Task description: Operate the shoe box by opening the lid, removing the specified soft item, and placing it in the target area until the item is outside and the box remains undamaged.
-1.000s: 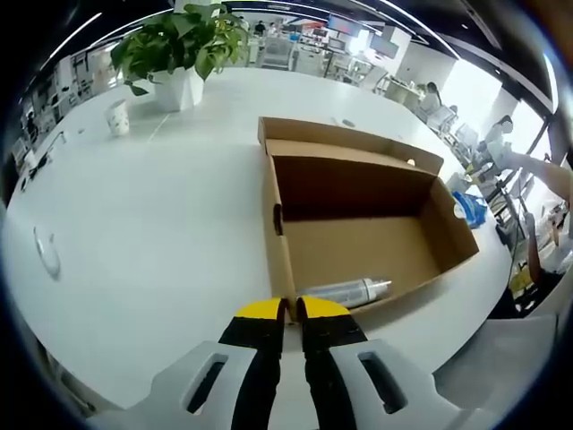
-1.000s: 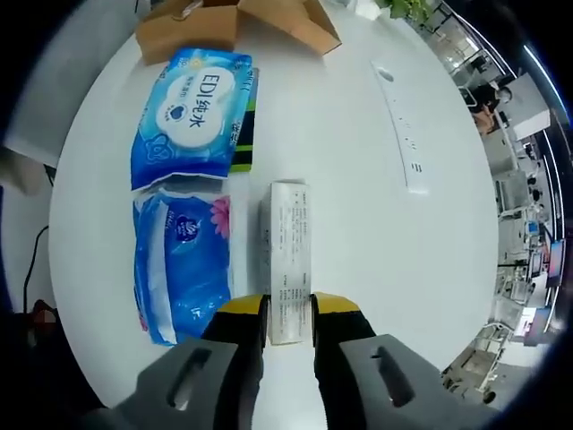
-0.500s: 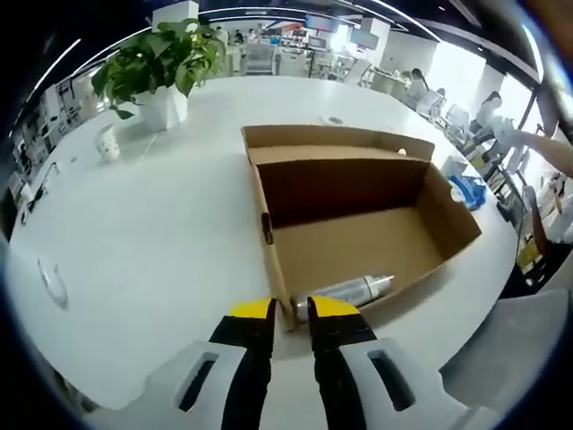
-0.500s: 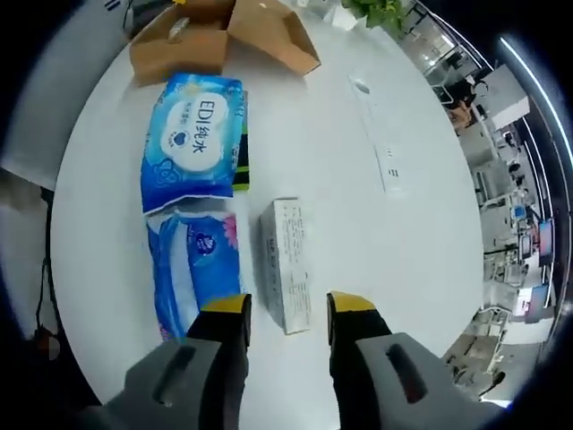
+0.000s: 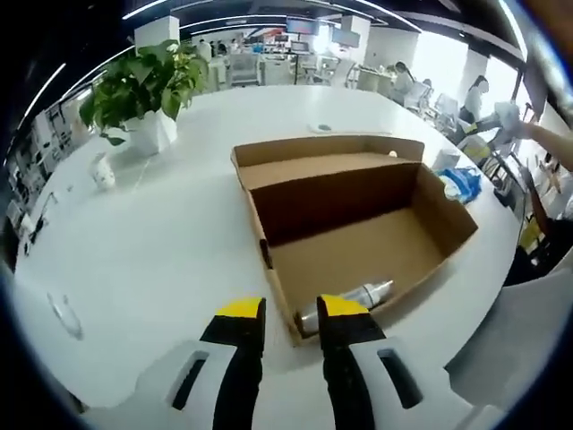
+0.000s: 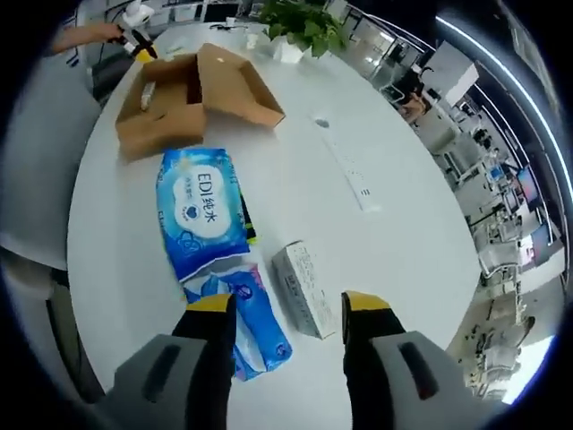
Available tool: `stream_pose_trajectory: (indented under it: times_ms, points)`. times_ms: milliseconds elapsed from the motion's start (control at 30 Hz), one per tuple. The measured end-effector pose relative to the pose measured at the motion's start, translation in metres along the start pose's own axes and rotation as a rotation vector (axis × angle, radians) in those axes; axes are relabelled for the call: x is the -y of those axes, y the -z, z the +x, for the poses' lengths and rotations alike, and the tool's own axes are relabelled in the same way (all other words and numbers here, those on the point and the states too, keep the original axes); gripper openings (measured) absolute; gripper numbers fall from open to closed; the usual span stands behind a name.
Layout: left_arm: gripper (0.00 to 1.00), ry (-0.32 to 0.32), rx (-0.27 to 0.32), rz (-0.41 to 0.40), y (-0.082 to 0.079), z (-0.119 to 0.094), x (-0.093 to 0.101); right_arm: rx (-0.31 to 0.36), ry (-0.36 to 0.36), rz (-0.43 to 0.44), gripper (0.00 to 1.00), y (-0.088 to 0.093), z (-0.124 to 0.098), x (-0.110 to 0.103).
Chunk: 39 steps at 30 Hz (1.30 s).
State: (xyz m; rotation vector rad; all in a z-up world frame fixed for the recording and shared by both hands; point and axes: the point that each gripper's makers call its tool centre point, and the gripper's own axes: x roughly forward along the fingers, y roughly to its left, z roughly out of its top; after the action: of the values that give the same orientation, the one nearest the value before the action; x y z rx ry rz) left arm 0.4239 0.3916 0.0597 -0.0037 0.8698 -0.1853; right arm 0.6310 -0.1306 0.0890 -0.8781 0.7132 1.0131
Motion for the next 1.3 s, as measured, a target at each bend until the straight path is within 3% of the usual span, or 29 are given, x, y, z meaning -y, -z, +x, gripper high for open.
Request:
stream_pose_trajectory:
  times_ms: [467, 700, 800, 1067, 1300]
  points:
    - [0.28, 0.114, -0.017, 0.154, -0.023, 0.004, 0.014, 0.082, 0.057, 0.176, 0.59, -0.019, -0.030, -0.055]
    - [0.29, 0.219, -0.066, 0.289, -0.027, 0.010, 0.030, 0.135, 0.070, 0.268, 0.62, -0.032, -0.042, -0.082]
    - [0.30, 0.280, -0.121, 0.343, -0.023, 0.011, 0.036, 0.157, 0.073, 0.295, 0.64, -0.038, -0.046, -0.093]
    - [0.34, 0.298, -0.174, 0.463, -0.027, 0.014, 0.032, 0.202, 0.088, 0.343, 0.66, -0.054, -0.054, -0.115]
    - [0.35, 0.339, -0.223, 0.519, -0.025, 0.018, 0.029, 0.249, 0.094, 0.385, 0.69, -0.069, -0.060, -0.132]
